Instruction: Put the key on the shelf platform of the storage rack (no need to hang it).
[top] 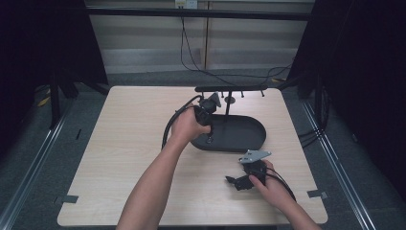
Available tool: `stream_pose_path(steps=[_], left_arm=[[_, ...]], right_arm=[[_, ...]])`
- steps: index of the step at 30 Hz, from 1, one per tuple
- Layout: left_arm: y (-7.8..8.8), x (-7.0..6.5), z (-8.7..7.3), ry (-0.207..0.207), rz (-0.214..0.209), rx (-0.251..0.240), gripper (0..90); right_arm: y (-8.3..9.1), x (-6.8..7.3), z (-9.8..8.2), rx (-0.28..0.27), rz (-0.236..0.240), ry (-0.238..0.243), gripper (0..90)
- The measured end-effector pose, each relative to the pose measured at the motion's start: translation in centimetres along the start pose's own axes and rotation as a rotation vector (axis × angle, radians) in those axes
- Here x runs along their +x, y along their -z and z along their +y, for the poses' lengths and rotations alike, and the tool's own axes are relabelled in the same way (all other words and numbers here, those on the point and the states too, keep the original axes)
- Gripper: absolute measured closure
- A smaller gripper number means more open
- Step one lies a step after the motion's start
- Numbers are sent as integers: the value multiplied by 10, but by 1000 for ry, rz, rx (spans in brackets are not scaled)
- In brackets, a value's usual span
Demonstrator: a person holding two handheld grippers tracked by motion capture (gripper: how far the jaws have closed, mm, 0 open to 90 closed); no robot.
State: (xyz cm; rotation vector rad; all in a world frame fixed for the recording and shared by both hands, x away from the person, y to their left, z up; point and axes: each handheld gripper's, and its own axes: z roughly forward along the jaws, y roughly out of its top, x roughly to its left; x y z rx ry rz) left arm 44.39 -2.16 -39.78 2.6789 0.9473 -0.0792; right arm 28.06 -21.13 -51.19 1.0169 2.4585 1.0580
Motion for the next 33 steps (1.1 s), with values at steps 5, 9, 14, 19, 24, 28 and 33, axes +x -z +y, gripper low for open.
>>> stream_pose_path(steps=[5, 9, 14, 19, 24, 28, 33], left_arm=[[-4, 1, 1, 2, -1, 3, 685], [-6, 1, 2, 0, 4, -2, 686], [-9, 2, 2, 4, 11, -4, 685], [-13, 3, 1, 7, 18, -9, 685], [-19, 4, 2, 6, 24, 0, 686], [-22, 3, 3, 1, 26, -5, 686], [-25, 1, 5, -3, 25, -4, 686]], right_arm=[[0, 0, 0, 0, 0, 0, 106], [0, 0, 0, 0, 0, 1, 106], [0, 0, 0, 0, 0, 1, 106], [0, 0, 0, 0, 1, 0, 106], [0, 0, 0, 0, 1, 0, 106], [0, 0, 0, 0, 1, 0, 106], [0, 0, 0, 0, 1, 1, 106]])
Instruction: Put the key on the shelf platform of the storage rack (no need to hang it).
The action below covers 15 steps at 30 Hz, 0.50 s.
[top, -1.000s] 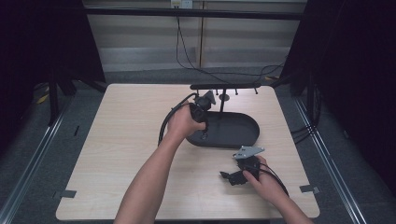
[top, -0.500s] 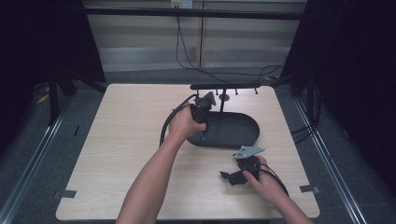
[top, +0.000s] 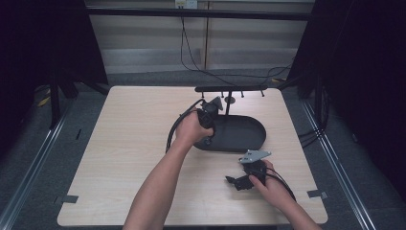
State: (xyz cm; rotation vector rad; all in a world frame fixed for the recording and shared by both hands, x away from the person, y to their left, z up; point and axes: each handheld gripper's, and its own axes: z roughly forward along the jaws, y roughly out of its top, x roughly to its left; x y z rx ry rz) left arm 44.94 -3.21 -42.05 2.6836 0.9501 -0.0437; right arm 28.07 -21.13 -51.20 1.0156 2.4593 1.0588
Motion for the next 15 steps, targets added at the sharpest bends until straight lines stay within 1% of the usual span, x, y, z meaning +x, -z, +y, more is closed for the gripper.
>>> stream_pose_path(steps=[4, 6, 9, 10, 13, 15], left_arm=[[-4, 0, 0, -3, 5, 0, 686], [-4, 1, 1, -2, 1, -3, 686], [-4, 1, 1, 2, 4, -11, 686], [-4, 1, 1, 11, 4, -16, 686], [-5, 2, 1, -1, 4, -33, 686], [-6, 2, 0, 8, 0, -43, 686]], right_arm=[[0, 0, 0, 0, 0, 0, 106], [0, 0, 0, 0, 0, 0, 106], [0, 0, 0, 0, 0, 0, 106], [0, 0, 0, -1, 0, 1, 106], [0, 0, 0, 0, 0, 0, 106], [0, 0, 0, -1, 0, 0, 106]])
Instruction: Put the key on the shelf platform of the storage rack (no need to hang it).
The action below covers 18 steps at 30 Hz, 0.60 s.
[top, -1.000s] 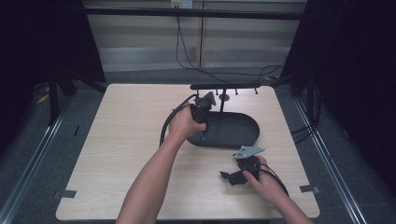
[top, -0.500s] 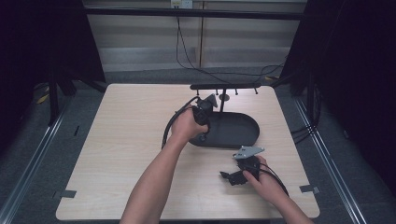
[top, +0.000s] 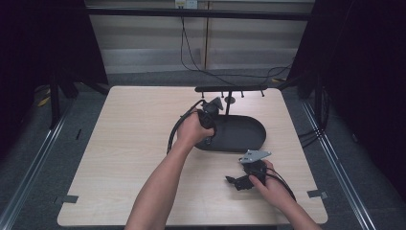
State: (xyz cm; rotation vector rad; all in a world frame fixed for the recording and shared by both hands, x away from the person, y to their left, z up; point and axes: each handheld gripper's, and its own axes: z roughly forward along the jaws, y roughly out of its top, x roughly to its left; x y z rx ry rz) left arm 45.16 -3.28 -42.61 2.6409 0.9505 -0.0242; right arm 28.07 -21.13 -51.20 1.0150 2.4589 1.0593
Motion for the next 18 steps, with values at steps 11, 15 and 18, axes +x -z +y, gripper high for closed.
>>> stream_pose_path(steps=[11, 15, 18], left_arm=[[-13, -4, 0, -15, 5, -22, 717], [-12, -4, 0, -16, 5, -26, 698], [-10, -3, -1, -23, 7, -24, 688]], right_arm=[[0, 0, 0, 1, 0, -1, 106], [0, 0, 0, 1, 1, -1, 106], [0, 0, 0, 1, 0, -1, 106]])
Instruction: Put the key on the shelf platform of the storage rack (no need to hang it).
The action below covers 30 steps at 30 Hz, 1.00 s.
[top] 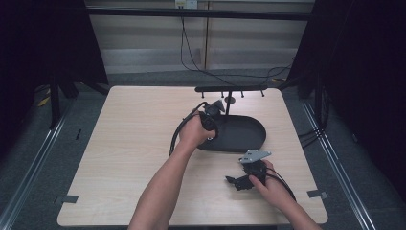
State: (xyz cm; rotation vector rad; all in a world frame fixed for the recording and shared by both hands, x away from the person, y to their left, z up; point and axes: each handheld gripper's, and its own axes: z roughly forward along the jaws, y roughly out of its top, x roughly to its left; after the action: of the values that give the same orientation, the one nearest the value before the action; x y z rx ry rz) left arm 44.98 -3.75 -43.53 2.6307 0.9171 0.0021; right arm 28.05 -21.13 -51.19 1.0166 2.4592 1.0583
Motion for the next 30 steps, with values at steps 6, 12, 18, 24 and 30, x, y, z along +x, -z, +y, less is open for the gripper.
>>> stream_pose_path(steps=[6, 12, 18, 24, 30], left_arm=[[4, -1, -3, 5, -9, -11, 669], [7, 0, -7, 4, -12, -27, 640], [11, -1, -11, 11, -3, -41, 595], [16, -3, -14, 3, 5, -46, 555], [19, -5, -18, 7, 5, -66, 490]], right_arm=[[0, 0, 0, 0, 0, 0, 106], [0, 0, 0, 0, 0, -1, 106], [0, 0, 0, -1, 0, 0, 106], [0, 0, 0, 0, 0, -1, 106], [0, 0, 0, 0, 1, 0, 106]])
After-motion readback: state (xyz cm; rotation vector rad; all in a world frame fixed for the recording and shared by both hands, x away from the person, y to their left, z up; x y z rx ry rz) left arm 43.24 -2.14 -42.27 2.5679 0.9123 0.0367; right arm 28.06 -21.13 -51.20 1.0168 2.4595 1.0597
